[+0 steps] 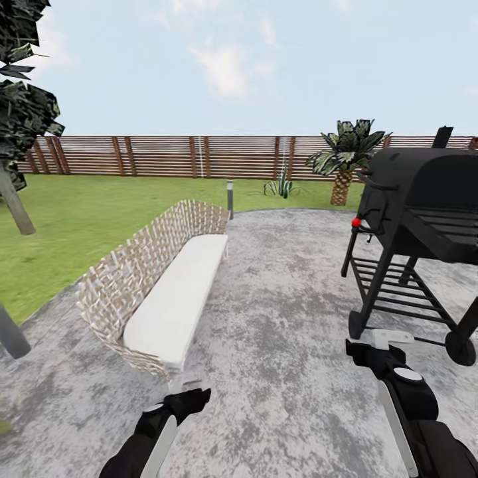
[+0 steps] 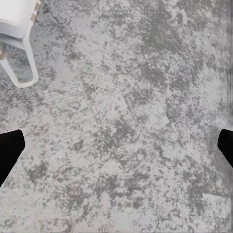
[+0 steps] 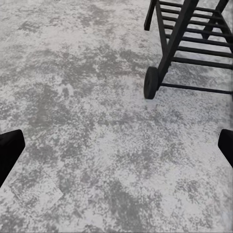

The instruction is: Pick up the pesticide atomizer in the garden and spray insectifuge to fully cover both potted plants in the garden.

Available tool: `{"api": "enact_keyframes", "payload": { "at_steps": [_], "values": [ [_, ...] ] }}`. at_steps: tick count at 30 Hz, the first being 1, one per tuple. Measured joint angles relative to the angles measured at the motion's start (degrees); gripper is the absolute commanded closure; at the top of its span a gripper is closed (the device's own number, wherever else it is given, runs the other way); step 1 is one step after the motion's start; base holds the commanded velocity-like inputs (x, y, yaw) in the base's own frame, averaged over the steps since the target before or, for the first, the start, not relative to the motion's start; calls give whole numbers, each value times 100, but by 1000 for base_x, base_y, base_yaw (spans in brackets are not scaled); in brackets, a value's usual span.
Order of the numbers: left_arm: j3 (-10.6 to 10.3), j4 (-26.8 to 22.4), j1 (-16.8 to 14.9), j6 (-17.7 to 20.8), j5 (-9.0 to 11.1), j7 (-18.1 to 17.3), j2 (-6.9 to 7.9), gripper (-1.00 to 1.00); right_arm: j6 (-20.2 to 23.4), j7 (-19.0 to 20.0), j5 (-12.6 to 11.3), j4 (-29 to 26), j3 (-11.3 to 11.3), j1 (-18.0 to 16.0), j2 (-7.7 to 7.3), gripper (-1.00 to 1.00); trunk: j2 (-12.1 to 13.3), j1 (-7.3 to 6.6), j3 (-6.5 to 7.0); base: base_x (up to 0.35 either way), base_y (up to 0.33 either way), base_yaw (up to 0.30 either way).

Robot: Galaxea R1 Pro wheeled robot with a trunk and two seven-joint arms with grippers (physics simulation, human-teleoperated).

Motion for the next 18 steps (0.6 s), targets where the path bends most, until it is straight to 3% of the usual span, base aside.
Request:
{"api": "enact_keyframes", "payload": {
  "at_steps": [9,18],
  "values": [
    [5,-1,1,7,4,-2,1,-100,15,52,0,1,12,8,-8,-100,0,0,0,337,-8,-24],
    [8,-1,1,0,8,0,7,-100,145,153,3,40,57,12,-3,-100,0,0,0,338,-87,-1]
  ]
}}
